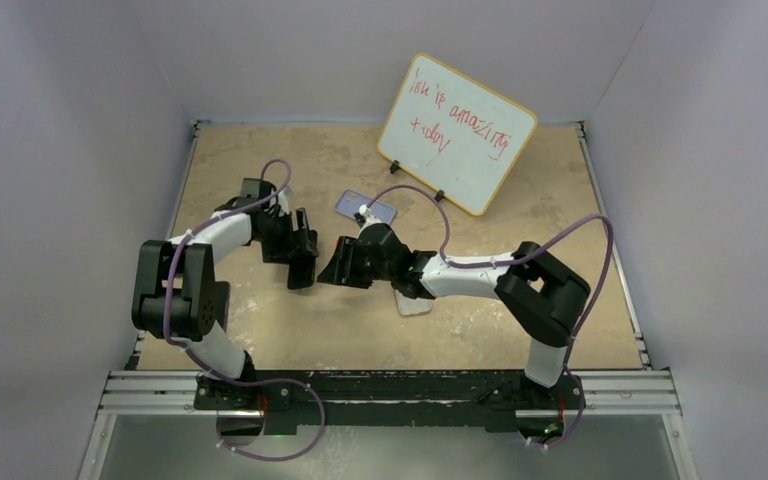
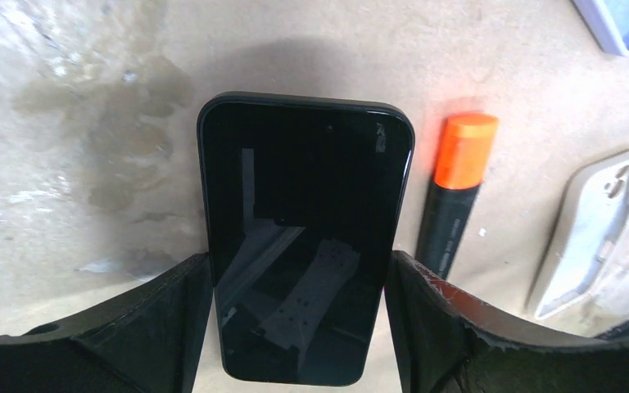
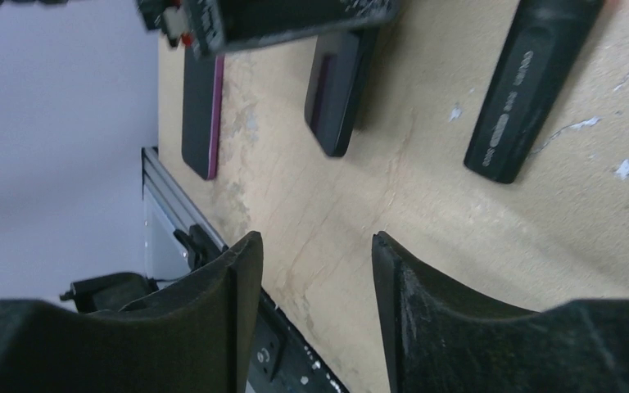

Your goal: Put the phone into the phone case

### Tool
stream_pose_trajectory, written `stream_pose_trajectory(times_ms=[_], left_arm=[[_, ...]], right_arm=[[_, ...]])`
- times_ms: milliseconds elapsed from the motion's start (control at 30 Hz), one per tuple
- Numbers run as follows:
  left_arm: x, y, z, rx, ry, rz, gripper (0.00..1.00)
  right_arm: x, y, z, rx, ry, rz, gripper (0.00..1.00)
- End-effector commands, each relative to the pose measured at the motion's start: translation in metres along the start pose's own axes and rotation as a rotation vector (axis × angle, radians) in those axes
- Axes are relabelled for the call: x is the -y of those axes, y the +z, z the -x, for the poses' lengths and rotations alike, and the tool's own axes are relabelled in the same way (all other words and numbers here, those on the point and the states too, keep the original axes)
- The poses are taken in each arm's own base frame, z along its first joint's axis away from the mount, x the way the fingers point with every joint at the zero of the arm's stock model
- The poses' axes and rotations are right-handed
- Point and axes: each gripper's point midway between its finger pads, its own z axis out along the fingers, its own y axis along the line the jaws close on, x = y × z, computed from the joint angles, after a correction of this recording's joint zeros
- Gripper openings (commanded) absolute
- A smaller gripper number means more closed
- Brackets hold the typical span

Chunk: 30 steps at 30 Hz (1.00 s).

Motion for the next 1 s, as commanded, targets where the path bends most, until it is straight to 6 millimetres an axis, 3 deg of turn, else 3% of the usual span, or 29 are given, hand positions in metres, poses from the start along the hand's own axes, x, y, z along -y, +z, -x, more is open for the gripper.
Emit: stream_pose_trajectory(times_ms=[0, 433, 767, 967], left_arm=[[0.021, -0.001, -0.013, -0.024, -0.065, -0.127, 0.50], [0.031, -0.008, -0.025, -0.021, -0.074, -0.195, 0.49], [0.042, -0.020, -0.025, 0.011, -0.083, -0.251, 0.52], [0.048, -0.037, -0.020, 0.043, -0.056, -0.254, 0.73]], right_arm=[[-0.013, 0.013, 0.029, 0.108, 0.050, 0.020, 0.51], [0.005, 0.046, 0.022, 0.076, 0.095, -0.031, 0.44], [0.009, 0.047, 0.017, 0.045, 0.062, -0.048, 0.02], [0.000, 0.035, 0.022, 0.055, 0.016, -0.015, 0.00]])
